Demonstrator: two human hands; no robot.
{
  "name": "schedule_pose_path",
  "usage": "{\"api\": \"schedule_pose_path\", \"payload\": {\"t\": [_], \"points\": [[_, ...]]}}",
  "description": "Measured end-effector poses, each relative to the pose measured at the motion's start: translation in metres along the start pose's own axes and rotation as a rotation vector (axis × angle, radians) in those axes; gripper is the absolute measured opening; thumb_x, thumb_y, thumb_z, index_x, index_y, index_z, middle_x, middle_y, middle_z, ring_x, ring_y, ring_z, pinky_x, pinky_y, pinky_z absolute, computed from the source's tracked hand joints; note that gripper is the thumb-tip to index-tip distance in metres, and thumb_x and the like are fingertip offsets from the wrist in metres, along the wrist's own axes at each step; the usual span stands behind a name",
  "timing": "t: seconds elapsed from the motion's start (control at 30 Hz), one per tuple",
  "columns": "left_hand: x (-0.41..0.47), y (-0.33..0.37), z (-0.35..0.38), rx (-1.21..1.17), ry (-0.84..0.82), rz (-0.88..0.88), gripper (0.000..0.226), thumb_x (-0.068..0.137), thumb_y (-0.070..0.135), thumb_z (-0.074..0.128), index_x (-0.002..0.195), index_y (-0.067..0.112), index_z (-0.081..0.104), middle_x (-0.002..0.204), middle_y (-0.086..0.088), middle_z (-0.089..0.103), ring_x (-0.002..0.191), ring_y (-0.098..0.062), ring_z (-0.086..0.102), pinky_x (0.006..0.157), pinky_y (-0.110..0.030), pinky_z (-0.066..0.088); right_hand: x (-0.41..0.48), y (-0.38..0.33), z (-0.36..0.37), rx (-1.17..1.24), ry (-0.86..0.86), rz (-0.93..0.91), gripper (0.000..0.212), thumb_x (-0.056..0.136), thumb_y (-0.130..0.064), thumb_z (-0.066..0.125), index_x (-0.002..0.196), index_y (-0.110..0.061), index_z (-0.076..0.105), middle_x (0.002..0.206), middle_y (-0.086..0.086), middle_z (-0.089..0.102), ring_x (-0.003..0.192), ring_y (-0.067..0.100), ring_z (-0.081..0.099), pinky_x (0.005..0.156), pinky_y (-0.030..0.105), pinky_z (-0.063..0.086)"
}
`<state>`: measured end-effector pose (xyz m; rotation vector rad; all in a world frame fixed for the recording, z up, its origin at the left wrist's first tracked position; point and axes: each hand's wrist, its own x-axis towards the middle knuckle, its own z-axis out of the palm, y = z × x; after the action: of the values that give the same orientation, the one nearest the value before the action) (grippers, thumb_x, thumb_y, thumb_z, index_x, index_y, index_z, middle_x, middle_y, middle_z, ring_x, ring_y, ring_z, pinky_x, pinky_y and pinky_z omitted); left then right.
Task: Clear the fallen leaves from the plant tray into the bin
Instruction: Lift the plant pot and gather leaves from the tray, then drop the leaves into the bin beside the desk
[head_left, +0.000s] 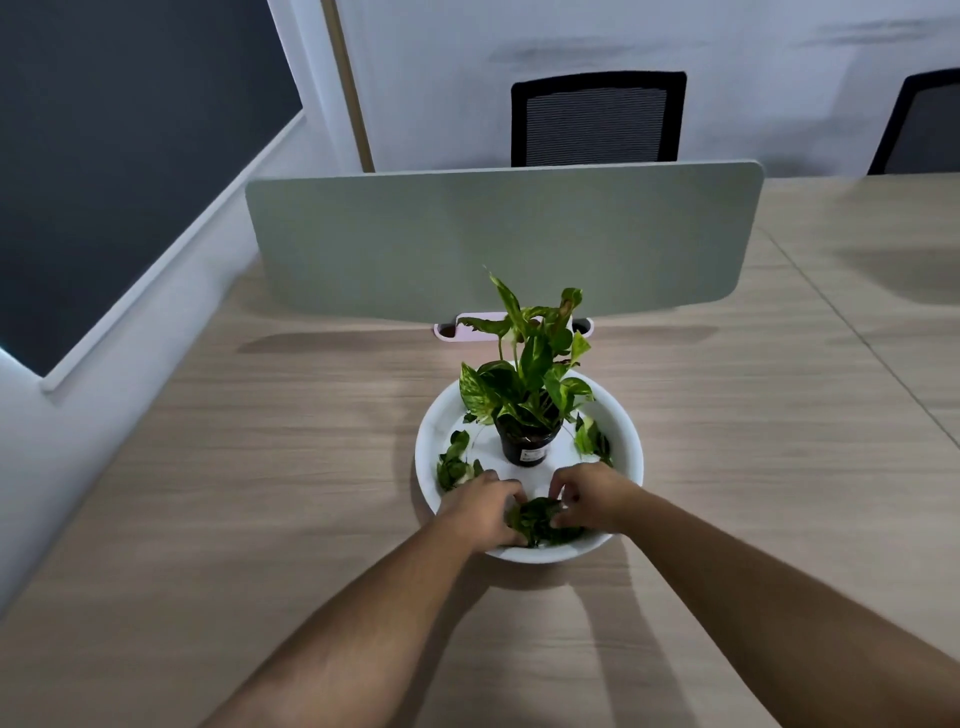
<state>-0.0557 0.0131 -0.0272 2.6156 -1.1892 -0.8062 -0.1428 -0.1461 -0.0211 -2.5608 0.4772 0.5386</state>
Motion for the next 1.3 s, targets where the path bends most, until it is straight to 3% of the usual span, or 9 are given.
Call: {"api": "schedule_pose_path", "payload": {"t": [0.13,0.23,0.37,0.5,0.77,0.9,1.03,1.13,1.3], "points": [[0.004,-0.001,0.008,0.021,0.045,0.03,0.038,0.076,0.024,0.071,0.111,0.027,0.058,0.116,-0.006,0.051,0.105,-0.027,0.055,0.088,-0.041,0.051,0.0,-0.002,0.011,-0.016,0.043,-0.023,0.039,0.069,-0.026,0.077,0.104,-0.018,0.063,0.106,0.009,0.062,0.099,0.025,0.057,0.082,0.032,0.047],[0.009,-0.002,0.015,-0.013,0.106,0.067,0.032,0.076,0.015,0.07,0.106,0.023,0.061,0.112,-0.006,0.054,0.103,-0.027,0.056,0.088,-0.038,0.05,0.0,-0.005,0.016,-0.025,0.098,-0.028,0.024,0.075,-0.012,0.066,0.099,-0.015,0.066,0.104,0.012,0.064,0.098,0.027,0.058,0.081,0.031,0.046],[0.014,-0.004,0.02,-0.118,0.149,0.106,0.019,0.076,0.004,0.068,0.092,0.014,0.069,0.104,-0.007,0.064,0.096,-0.025,0.061,0.081,-0.027,0.046,0.001,-0.003,0.018,0.057,0.17,0.01,0.024,0.077,0.0,0.056,0.091,-0.012,0.072,0.099,0.009,0.071,0.096,0.024,0.062,0.08,0.025,0.046],[0.012,0.001,0.018,-0.247,0.212,0.05,0.015,0.076,-0.002,0.064,0.084,0.007,0.073,0.095,-0.007,0.073,0.088,-0.02,0.066,0.074,-0.019,0.045,-0.001,0.0,0.01,0.168,0.244,0.03,0.024,0.076,0.003,0.057,0.086,-0.01,0.073,0.094,0.008,0.073,0.084,0.02,0.062,0.075,0.02,0.045],[-0.003,0.016,0.007,-0.422,0.344,-0.135,0.01,0.077,-0.004,0.066,0.082,0.002,0.073,0.093,-0.013,0.074,0.078,-0.021,0.066,0.082,-0.032,0.057,-0.008,-0.004,-0.015,0.273,0.216,-0.073,0.013,0.077,0.001,0.062,0.079,-0.008,0.071,0.08,0.005,0.07,0.07,0.016,0.061,0.068,0.023,0.05],[-0.027,0.017,-0.003,-0.46,0.466,-0.233,0.012,0.076,-0.002,0.066,0.082,0.004,0.074,0.092,-0.009,0.075,0.077,-0.015,0.064,0.078,-0.024,0.053,-0.011,-0.016,-0.012,0.297,0.206,-0.164,0.012,0.076,0.0,0.063,0.078,-0.008,0.072,0.084,0.01,0.072,0.071,0.019,0.064,0.065,0.021,0.051],[-0.07,-0.002,-0.017,-0.494,0.578,-0.342,0.014,0.073,-0.003,0.065,0.077,0.006,0.074,0.084,-0.011,0.076,0.07,-0.016,0.066,0.069,-0.02,0.052,-0.014,-0.062,-0.008,0.289,0.173,-0.284,0.013,0.076,-0.001,0.063,0.079,-0.008,0.073,0.08,0.007,0.072,0.073,0.014,0.06,0.066,0.017,0.047],[-0.123,-0.029,-0.026,-0.513,0.657,-0.442,0.013,0.074,-0.005,0.064,0.078,0.003,0.074,0.081,-0.015,0.075,0.065,-0.016,0.064,0.062,-0.018,0.052,-0.018,-0.12,0.004,0.297,0.111,-0.403,0.013,0.075,0.001,0.063,0.077,-0.008,0.072,0.07,0.003,0.066,0.067,0.012,0.059,0.057,0.006,0.042],[-0.243,-0.101,-0.012,-0.551,0.826,-0.659,0.01,0.075,-0.005,0.067,0.076,0.002,0.074,0.081,-0.017,0.075,0.066,-0.017,0.066,0.069,-0.028,0.058,-0.04,-0.247,0.05,0.304,-0.055,-0.603,0.026,0.074,0.003,0.064,0.061,-0.02,0.063,0.059,0.001,0.063,0.048,0.005,0.058,0.044,0.004,0.042]]}}
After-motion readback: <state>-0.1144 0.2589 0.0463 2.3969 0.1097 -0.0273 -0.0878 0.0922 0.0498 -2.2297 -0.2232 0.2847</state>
